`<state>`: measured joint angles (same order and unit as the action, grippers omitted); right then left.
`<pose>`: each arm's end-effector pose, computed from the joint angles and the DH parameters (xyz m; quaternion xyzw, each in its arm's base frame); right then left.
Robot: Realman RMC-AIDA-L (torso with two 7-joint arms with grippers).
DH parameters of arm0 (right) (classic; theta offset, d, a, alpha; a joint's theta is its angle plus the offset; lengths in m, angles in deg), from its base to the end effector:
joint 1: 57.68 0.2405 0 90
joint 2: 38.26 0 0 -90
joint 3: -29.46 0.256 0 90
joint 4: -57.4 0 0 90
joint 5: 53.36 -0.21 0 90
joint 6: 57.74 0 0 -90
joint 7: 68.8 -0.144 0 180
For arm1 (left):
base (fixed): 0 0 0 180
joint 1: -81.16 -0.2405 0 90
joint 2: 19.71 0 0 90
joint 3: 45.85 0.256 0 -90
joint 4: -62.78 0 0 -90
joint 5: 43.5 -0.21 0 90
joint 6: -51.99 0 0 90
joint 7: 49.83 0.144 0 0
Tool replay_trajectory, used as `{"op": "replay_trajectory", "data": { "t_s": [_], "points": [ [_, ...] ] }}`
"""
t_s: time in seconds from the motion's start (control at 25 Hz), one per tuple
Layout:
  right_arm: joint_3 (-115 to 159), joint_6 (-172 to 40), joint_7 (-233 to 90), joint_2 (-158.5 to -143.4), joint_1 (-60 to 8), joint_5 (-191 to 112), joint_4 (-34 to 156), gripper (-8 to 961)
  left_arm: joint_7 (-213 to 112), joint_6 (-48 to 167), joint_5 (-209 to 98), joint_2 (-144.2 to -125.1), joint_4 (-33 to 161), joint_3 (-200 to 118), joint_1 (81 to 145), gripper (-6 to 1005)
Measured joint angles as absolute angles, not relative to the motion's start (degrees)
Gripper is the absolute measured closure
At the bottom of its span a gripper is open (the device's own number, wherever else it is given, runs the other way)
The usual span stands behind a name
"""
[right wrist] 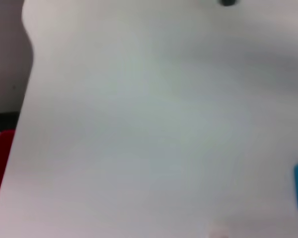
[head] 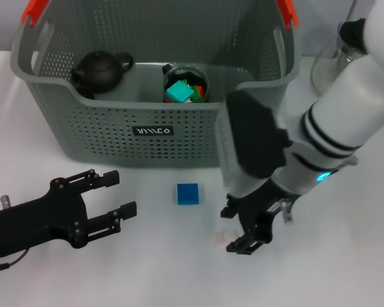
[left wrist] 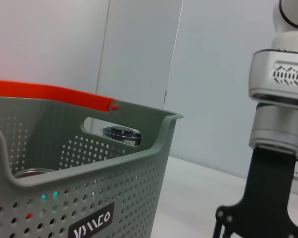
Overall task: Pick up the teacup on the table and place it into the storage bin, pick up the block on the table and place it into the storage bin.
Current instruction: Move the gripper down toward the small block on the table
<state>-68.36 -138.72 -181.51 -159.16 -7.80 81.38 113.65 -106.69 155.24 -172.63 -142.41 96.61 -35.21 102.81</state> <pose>0.1258 0.3398 -0.1020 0.9753 0.0530 0.2114 0.0359 -0.3149 0.2449 0.0000 -0.9089 -0.1929 -0.3144 0.1944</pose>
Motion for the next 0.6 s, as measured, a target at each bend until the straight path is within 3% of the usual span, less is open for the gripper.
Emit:
{"op": "replay_trajectory", "data": {
  "t_s": [0.6],
  "points": [
    [-74.7, -131.8, -183.0, -159.29, -6.2, 78.6, 109.5, 430, -106.7, 155.2, -172.6, -142.56, 96.6, -35.2, 102.8, 308]
  ]
}}
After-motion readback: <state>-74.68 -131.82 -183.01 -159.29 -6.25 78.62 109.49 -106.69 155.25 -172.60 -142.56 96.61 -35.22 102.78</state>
